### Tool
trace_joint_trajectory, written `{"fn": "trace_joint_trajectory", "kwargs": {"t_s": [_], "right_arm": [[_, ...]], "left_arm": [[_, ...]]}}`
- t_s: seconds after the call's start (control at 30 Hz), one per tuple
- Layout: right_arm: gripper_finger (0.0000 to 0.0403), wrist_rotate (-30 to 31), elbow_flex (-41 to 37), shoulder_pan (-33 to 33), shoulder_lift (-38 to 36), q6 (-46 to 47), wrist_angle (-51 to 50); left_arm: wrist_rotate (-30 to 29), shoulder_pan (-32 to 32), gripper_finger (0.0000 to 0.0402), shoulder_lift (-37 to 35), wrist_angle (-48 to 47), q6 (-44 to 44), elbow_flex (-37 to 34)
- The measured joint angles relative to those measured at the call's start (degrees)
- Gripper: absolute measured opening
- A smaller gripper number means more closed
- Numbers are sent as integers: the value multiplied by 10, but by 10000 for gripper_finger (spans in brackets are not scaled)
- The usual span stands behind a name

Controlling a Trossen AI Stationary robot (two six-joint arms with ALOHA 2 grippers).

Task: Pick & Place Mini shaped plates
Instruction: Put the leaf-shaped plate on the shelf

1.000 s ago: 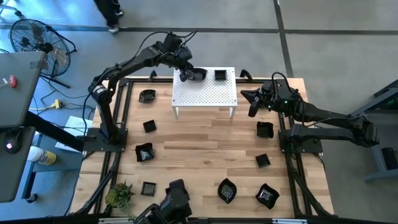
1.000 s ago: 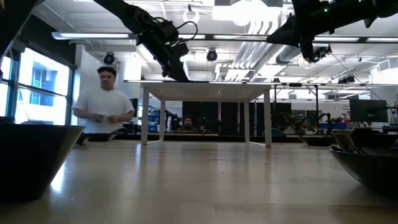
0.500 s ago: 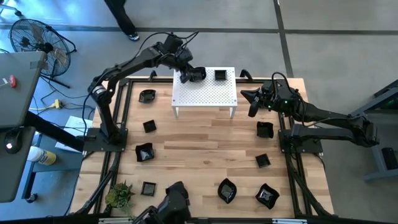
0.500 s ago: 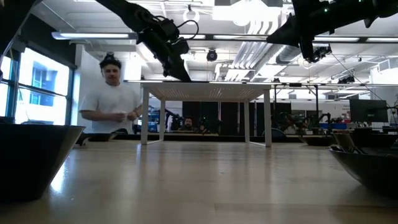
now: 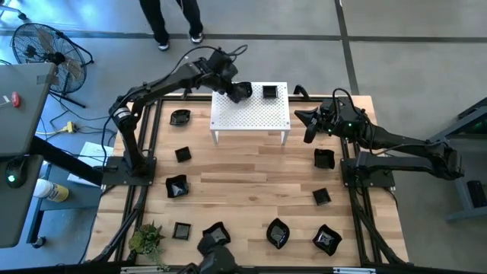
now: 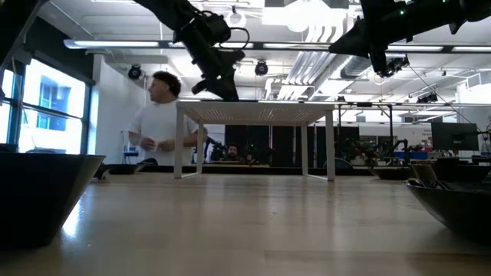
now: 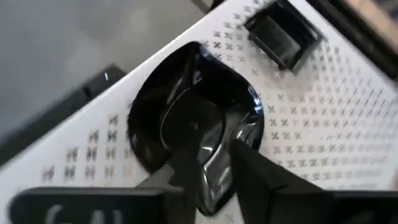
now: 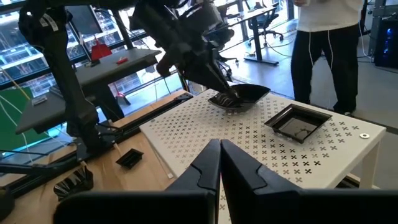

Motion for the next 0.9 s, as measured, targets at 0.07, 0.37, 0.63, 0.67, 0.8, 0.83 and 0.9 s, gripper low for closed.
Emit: {"fn": "trace_joint_trajectory", "kwargs": {"t_s": [0.07, 0.37, 0.63, 0.67, 0.8, 0.83, 0.9], "right_arm": [[7, 0, 0, 0, 0, 0, 0], [7, 0, 0, 0, 0, -3, 0], [7, 0, 0, 0, 0, -10, 0], [7, 0, 0, 0, 0, -14, 0], [7, 0, 0, 0, 0, -15, 0], [7, 0, 0, 0, 0, -15, 0], [7, 0, 0, 0, 0, -15, 0]], "left_arm": [[0, 11, 114, 0, -36, -48, 23], [34, 34, 166, 0, -118, -150, 24], [53, 35, 131, 6, -92, -174, 18], [57, 35, 125, 6, -88, -174, 18], [60, 34, 109, 6, -81, -180, 18], [57, 34, 107, 6, -79, -183, 18], [46, 35, 107, 10, -78, -184, 18]]}}
